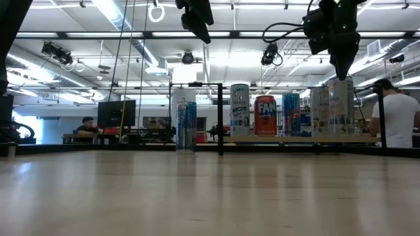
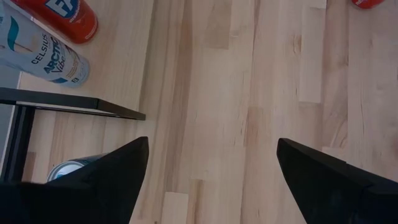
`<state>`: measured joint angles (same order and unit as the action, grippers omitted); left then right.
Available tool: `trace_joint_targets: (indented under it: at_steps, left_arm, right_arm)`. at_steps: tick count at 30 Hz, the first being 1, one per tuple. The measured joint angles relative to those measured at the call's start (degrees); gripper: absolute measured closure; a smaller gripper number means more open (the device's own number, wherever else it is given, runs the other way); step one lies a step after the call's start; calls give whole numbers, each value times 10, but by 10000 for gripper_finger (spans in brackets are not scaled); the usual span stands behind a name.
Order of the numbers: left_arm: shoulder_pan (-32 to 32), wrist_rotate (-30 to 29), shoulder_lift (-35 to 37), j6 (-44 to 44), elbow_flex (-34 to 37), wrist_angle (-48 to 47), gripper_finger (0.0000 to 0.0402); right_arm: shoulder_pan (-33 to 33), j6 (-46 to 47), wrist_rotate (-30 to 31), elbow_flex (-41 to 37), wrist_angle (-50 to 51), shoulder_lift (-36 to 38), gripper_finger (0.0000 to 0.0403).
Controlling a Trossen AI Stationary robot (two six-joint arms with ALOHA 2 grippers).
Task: Place canned beverage on shelf
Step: Put the white yellow soda can on the shelf aligned with the other white yellow soda can
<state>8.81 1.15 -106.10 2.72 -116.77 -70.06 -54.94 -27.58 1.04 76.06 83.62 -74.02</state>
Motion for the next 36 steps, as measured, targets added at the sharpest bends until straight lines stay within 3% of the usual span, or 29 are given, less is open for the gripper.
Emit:
trace_joint_targets:
  at_steps: [12,27,36]
  left_arm:
    - [0,0,0,0,0,0,44]
    - [0,0,0,0,0,16,44]
    - [0,0,0,0,0,16,44]
  right_arm:
    - [0,4,12,-3,-4,-2,64]
    - [0,47,10,-2,13,-1,60]
    - [0,203,-3,-1,15,-1,62]
